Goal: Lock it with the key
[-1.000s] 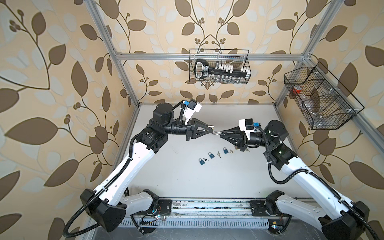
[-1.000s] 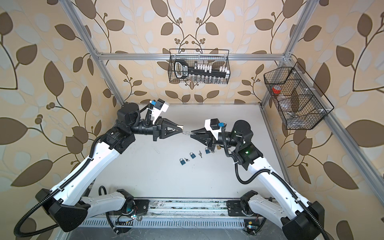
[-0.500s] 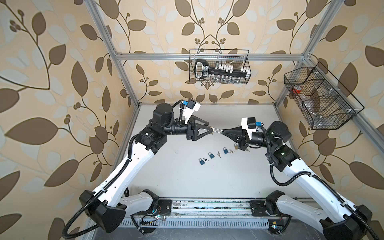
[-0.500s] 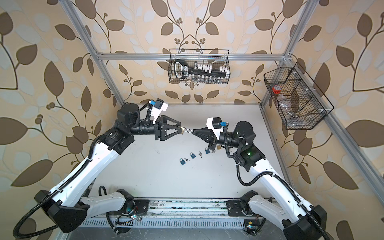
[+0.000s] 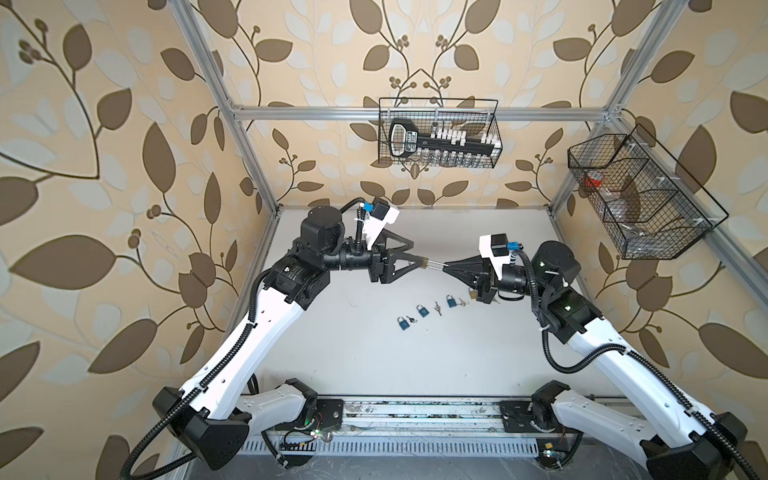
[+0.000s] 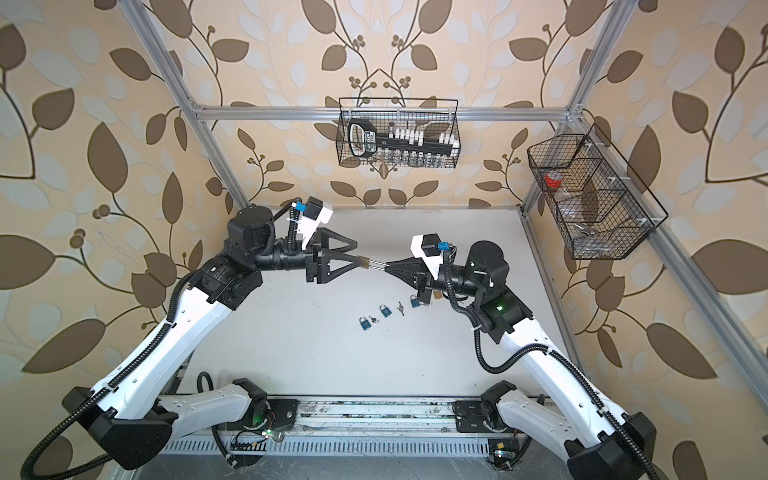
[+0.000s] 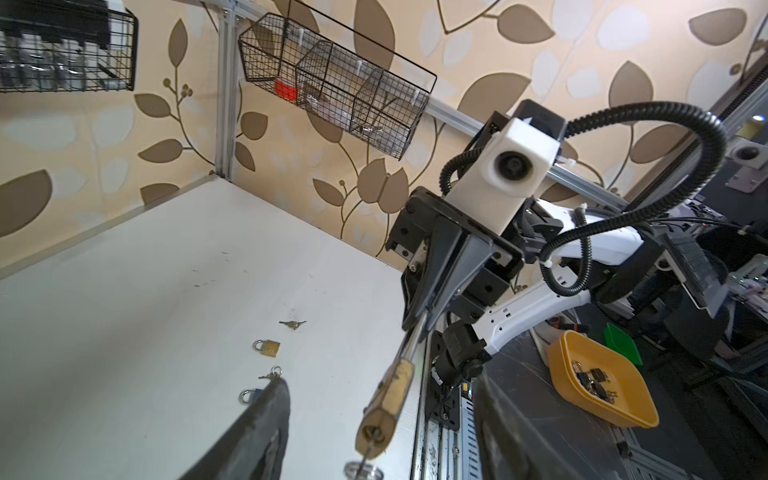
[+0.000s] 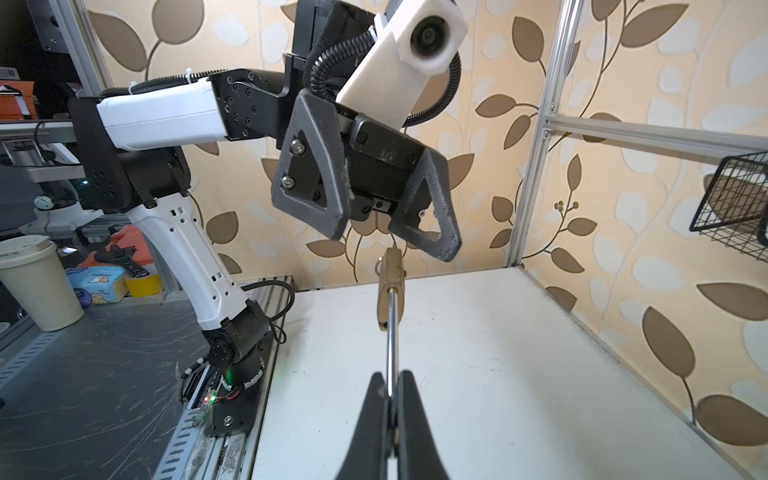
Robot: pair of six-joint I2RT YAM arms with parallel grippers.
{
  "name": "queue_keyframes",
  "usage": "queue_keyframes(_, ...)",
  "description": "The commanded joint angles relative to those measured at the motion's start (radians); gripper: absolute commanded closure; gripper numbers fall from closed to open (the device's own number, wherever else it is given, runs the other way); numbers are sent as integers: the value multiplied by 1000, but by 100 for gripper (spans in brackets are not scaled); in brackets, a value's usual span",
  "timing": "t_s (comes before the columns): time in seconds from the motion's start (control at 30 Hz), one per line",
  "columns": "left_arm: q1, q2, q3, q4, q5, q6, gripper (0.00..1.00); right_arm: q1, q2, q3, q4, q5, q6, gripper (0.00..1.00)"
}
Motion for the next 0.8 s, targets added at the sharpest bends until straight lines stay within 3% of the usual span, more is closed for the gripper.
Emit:
queue_keyframes(0.0, 5, 19, 45, 49, 117, 28, 31, 3, -3, 43, -2, -53, 11, 100)
queue_keyframes(0.3, -7, 48, 45, 40, 170, 34, 51, 0, -27, 35, 2, -11, 8, 100)
queue_keyframes(0.77, -7, 42, 33, 26, 161, 55, 66, -16, -38, 23, 38, -22, 47, 100)
